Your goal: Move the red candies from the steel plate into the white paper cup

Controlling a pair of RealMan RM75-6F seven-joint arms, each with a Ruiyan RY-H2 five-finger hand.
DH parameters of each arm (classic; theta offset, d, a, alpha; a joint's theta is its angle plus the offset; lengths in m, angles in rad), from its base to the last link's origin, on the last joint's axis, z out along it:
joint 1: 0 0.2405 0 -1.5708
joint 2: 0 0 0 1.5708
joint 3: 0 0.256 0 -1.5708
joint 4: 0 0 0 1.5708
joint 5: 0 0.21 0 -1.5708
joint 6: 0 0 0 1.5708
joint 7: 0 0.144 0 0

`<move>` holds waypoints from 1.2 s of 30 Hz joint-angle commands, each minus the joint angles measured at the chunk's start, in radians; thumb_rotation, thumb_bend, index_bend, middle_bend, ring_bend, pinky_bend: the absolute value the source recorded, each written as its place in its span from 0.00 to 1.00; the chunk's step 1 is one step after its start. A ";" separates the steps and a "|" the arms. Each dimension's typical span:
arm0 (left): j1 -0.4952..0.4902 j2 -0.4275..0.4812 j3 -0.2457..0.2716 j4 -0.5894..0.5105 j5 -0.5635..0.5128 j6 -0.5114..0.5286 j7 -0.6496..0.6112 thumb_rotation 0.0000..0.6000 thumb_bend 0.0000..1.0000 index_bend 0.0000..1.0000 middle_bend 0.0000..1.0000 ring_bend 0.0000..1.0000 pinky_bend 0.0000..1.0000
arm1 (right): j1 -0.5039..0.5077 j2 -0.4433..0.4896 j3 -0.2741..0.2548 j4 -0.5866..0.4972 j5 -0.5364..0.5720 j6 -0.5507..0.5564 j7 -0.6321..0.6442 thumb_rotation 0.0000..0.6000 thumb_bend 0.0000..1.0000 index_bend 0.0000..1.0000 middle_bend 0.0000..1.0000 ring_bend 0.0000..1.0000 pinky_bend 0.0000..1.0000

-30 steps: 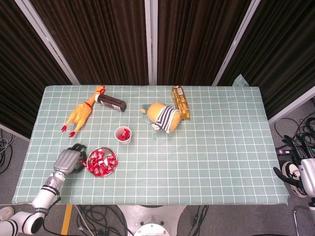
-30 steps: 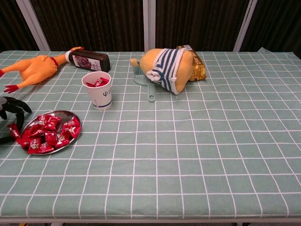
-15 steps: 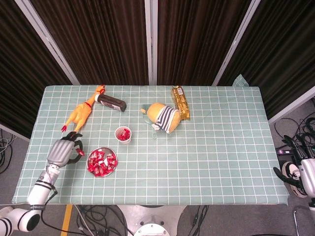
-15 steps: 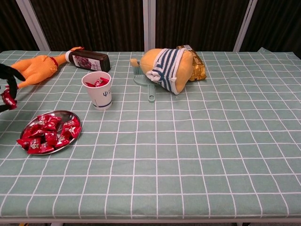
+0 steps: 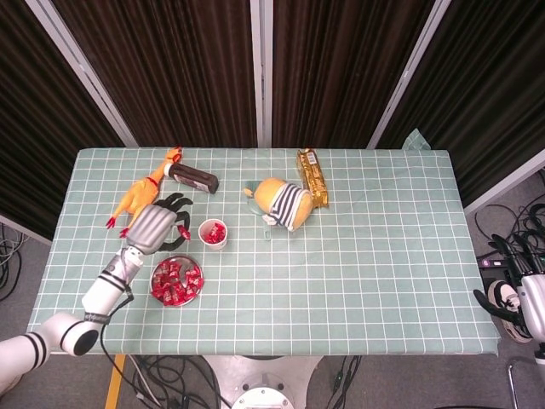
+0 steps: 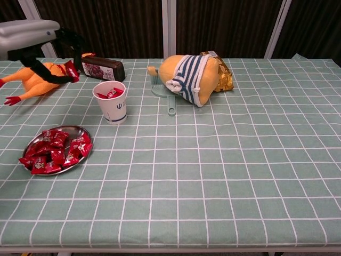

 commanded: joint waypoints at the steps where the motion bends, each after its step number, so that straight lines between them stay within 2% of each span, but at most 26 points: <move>1: -0.057 -0.038 -0.025 0.027 -0.058 -0.063 0.042 1.00 0.35 0.60 0.32 0.15 0.34 | -0.001 0.000 0.000 0.004 0.004 -0.001 0.003 1.00 0.16 0.08 0.21 0.05 0.26; 10: -0.134 -0.086 -0.041 0.061 -0.163 -0.145 0.118 1.00 0.35 0.56 0.31 0.15 0.34 | 0.000 -0.005 0.001 0.015 0.010 -0.007 0.014 1.00 0.16 0.08 0.21 0.05 0.26; 13: -0.151 -0.092 -0.039 0.058 -0.193 -0.166 0.137 1.00 0.35 0.49 0.30 0.15 0.34 | 0.001 -0.007 0.001 0.019 0.012 -0.009 0.017 1.00 0.16 0.08 0.21 0.05 0.26; 17: -0.165 -0.084 -0.038 0.044 -0.236 -0.179 0.160 1.00 0.35 0.31 0.26 0.15 0.34 | 0.001 -0.007 0.002 0.023 0.012 -0.009 0.021 1.00 0.16 0.08 0.21 0.05 0.26; 19: -0.159 -0.075 -0.036 0.027 -0.242 -0.160 0.163 1.00 0.34 0.27 0.24 0.15 0.34 | 0.001 -0.007 0.001 0.024 0.012 -0.011 0.022 1.00 0.16 0.08 0.21 0.05 0.26; 26: -0.069 0.012 -0.001 -0.099 -0.203 -0.024 0.141 1.00 0.33 0.27 0.24 0.15 0.34 | 0.010 -0.003 -0.012 0.032 -0.015 -0.028 0.025 1.00 0.16 0.08 0.21 0.05 0.26; 31: 0.045 0.077 0.065 -0.200 -0.144 0.115 0.117 1.00 0.29 0.28 0.24 0.15 0.34 | 0.028 -0.002 -0.035 0.052 -0.068 -0.045 0.045 1.00 0.19 0.08 0.21 0.05 0.21; 36: 0.143 0.084 0.140 -0.225 -0.093 0.221 0.109 1.00 0.29 0.31 0.24 0.15 0.34 | 0.042 0.012 -0.053 0.048 -0.083 -0.081 0.049 1.00 0.20 0.08 0.19 0.01 0.14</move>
